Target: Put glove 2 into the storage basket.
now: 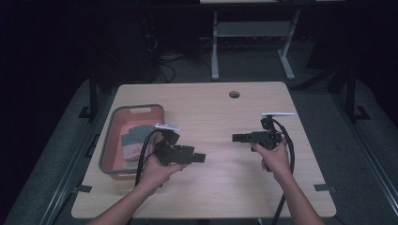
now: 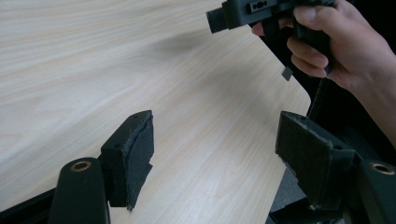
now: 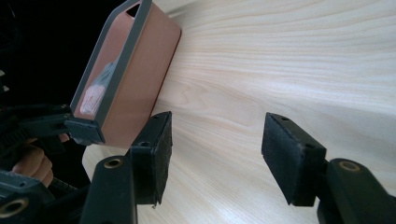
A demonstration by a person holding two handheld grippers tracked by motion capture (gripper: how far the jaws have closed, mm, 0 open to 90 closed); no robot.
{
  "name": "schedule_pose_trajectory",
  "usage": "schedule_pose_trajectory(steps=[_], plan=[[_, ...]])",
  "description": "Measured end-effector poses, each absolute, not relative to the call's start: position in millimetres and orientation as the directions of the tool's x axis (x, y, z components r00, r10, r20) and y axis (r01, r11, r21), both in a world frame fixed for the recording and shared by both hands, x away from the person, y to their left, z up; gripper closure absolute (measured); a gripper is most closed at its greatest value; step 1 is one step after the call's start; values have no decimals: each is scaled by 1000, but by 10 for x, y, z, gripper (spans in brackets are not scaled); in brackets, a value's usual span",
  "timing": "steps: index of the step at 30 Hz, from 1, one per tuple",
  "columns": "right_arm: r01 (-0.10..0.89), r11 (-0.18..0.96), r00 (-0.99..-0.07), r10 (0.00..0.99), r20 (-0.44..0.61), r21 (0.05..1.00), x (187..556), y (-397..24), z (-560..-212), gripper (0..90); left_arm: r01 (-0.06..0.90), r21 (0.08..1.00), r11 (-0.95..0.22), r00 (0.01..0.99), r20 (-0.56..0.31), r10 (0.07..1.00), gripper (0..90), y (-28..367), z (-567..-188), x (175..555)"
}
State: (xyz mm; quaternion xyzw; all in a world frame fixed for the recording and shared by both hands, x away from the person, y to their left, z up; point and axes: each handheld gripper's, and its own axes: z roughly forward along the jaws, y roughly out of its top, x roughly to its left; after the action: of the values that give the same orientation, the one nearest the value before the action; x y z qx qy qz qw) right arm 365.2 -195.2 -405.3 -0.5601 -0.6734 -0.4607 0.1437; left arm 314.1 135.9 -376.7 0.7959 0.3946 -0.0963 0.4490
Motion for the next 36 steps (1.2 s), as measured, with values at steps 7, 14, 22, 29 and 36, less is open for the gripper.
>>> schedule_pose_trajectory(steps=[7,14,22,29,36], plan=[[888,-67,-316,630,709,455,3595,-2082,-4123,418,715,636,-292,675,-516,527,269,1257,-3847,3091],[894,-80,-296,634,715,441,3546,-2196,-4210,412,713,635,-297,679,-522,515,268,1173,-3963,3054],[900,-113,-260,634,728,420,3461,-2375,-4347,405,713,642,-283,681,-534,501,265,1055,-4090,3001],[904,-120,-249,634,732,411,3343,-2505,-4461,390,707,647,-285,683,-523,510,257,996,-4227,2922],[902,-126,-249,631,735,414,3198,-2569,-4550,373,700,650,-296,692,-512,509,253,1000,-4301,2842]])
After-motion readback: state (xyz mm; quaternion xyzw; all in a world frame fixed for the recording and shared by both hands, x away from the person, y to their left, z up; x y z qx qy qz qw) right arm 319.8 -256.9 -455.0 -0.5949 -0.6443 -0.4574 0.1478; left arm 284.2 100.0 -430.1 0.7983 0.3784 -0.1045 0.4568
